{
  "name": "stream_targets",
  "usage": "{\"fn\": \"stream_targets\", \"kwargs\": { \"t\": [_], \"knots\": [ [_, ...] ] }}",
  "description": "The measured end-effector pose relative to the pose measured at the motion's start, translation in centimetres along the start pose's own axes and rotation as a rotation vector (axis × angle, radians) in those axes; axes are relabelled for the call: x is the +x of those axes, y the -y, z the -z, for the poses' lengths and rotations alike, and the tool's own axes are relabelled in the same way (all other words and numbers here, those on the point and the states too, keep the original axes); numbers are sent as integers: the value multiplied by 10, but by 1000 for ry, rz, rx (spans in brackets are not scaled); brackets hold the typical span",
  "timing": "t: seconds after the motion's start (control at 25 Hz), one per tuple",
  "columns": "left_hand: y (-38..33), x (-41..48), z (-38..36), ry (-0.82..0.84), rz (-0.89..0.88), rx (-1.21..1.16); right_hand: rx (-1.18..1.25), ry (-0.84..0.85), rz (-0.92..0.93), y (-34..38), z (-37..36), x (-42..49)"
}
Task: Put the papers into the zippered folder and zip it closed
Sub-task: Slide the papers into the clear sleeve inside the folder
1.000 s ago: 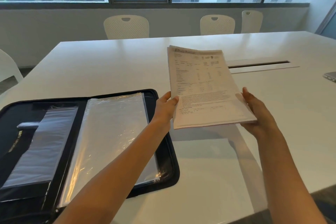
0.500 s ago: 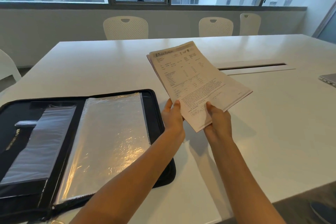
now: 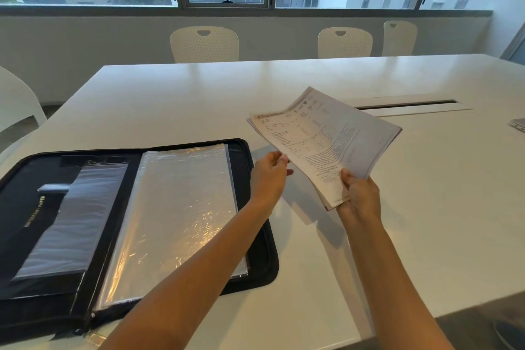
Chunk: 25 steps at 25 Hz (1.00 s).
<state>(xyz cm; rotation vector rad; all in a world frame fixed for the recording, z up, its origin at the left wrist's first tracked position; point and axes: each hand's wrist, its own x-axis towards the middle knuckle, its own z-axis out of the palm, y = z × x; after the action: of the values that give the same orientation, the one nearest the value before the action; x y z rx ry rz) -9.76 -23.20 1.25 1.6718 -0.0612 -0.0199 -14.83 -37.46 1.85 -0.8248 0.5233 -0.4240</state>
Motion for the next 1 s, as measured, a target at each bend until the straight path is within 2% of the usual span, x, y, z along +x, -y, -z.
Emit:
{"fn": "stream_targets", "kwargs": {
  "t": [0.08, 0.12, 0.16, 0.2, 0.28, 0.4, 0.68, 0.84, 1.0],
  "knots": [
    [10, 12, 13, -75, -187, 542, 16, -10, 19, 6, 5, 4],
    [16, 18, 19, -111, -213, 822, 19, -10, 27, 8, 7, 5],
    [22, 24, 25, -115, -171, 1014, 20, -10, 34, 9, 8, 7],
    [27, 29, 31, -87, -83, 1110, 19, -11, 37, 10, 8, 7],
    [38, 34, 37, -28, 59, 1151, 15, -15, 36, 8, 9, 8],
    [56, 34, 36, 8, 72, 1206, -10, -17, 17, 1, 9, 8],
    [66, 14, 36, 53, -58, 1267, -79, -35, -26, -13, 7, 9],
    [63, -17, 42, 166, -144, 1327, -45, -33, -30, -18, 4, 9],
    [61, -55, 65, 308, -311, 1378, -41, -8, -9, -18, 1, 9]
  ]
}}
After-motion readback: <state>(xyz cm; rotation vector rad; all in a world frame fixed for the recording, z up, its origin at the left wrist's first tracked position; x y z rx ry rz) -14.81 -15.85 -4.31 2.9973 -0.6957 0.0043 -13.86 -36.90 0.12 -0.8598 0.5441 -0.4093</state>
